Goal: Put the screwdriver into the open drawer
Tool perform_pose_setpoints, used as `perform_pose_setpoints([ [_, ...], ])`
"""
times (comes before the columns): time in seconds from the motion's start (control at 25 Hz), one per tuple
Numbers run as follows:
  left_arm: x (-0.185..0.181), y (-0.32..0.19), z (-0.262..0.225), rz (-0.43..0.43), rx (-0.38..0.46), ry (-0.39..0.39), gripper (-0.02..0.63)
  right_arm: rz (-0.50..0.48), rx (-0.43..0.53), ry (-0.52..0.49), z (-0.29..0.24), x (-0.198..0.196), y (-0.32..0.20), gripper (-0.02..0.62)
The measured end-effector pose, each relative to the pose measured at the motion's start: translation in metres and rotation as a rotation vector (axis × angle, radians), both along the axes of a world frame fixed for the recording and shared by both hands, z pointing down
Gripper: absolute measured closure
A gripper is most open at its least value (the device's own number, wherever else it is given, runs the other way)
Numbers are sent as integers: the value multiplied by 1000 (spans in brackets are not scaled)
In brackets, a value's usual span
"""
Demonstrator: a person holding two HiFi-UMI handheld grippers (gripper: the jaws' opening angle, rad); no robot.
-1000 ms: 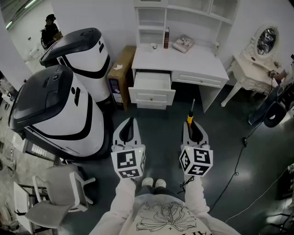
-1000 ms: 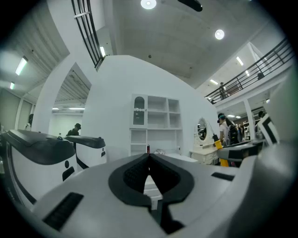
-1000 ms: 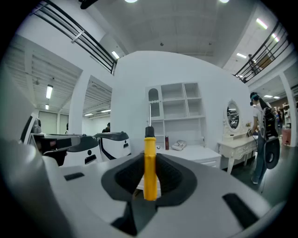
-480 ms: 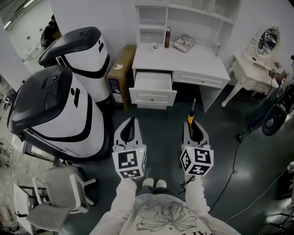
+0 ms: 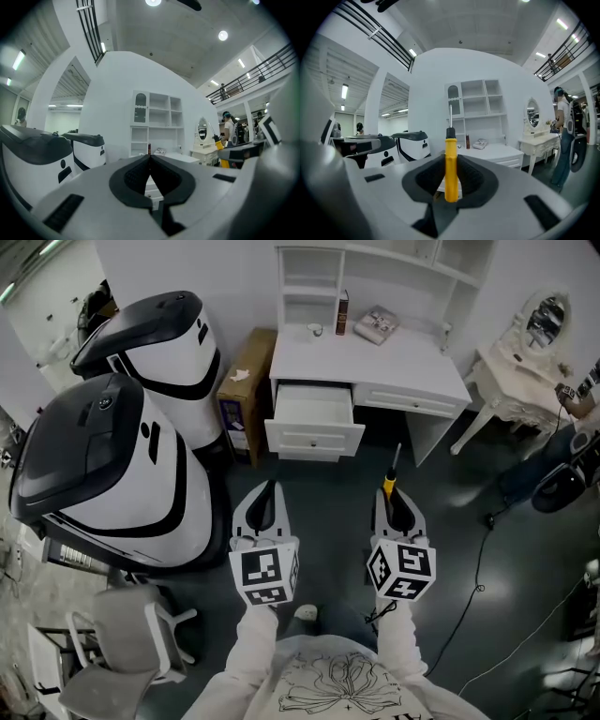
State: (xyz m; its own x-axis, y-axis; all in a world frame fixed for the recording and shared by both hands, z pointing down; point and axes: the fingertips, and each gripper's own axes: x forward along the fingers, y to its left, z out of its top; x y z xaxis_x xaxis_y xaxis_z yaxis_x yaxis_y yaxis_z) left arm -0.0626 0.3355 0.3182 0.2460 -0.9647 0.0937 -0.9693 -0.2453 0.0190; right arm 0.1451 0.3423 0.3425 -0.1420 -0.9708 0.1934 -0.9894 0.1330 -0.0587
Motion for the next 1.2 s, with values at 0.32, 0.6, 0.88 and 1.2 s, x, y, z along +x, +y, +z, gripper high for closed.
perform_pose_setpoints([
  [0.32,-15,-22,7,0,-25,-4,601,1,-21,5,5,-13,-23,522],
  [0.6,-22,-66,11,-25,-26,-15,601,-31,-27,2,12,-20,-75,522],
  [0.88,-16,-127,10,-61,-26,-22,600,-73,-20,-15,11,-17,-145,522],
  [1.2,12,-212,4,-94,-28,-28,601,-117,-5,-23,0,7,-238,522],
])
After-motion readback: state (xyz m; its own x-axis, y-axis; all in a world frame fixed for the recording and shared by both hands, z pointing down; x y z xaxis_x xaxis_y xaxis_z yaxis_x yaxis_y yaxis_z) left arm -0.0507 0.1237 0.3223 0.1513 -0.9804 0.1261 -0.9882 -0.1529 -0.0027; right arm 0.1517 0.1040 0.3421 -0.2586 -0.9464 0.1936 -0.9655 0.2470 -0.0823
